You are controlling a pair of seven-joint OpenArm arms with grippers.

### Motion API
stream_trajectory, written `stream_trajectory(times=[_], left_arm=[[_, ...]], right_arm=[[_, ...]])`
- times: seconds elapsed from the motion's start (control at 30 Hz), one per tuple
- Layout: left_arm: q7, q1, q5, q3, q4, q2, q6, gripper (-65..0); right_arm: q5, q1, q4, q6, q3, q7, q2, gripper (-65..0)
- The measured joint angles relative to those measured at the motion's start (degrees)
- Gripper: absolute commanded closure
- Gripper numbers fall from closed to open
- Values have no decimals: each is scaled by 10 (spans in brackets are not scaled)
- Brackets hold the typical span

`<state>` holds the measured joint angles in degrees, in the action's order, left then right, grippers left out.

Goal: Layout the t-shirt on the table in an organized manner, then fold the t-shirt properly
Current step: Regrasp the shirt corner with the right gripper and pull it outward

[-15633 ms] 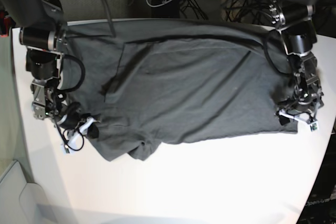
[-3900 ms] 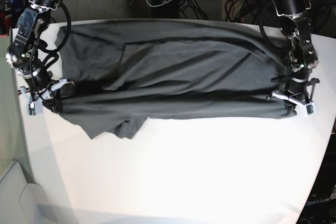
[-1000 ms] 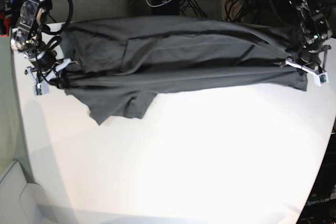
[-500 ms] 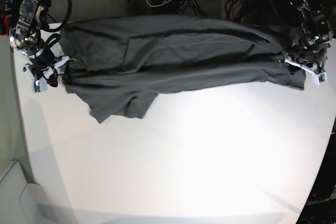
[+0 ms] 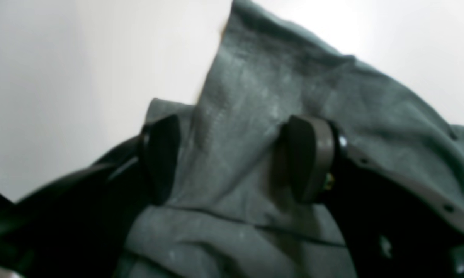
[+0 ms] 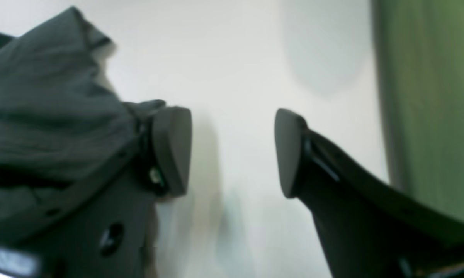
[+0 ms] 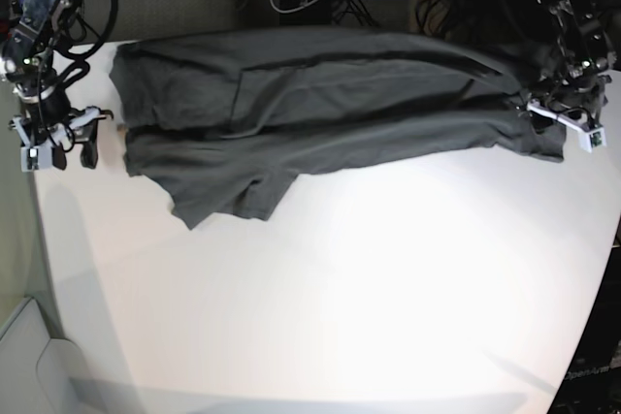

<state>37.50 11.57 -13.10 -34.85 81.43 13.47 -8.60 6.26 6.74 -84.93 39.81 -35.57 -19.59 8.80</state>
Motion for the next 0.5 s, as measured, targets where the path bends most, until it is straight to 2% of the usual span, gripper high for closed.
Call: stream_trajectory(times=[0.1,0.27,0.5], left_arm=[[0,0,0,0,0,0,0,-428],[0,0,0,0,0,0,0,-428],[1,0,0,0,0,0,0,-428]], right_arm=[[0,-10,0,0,18,-10,-7,-352],[0,-63,0,2,80,-137,-8,-352],[0,-133,1,-1,148,-210,-18,-352]])
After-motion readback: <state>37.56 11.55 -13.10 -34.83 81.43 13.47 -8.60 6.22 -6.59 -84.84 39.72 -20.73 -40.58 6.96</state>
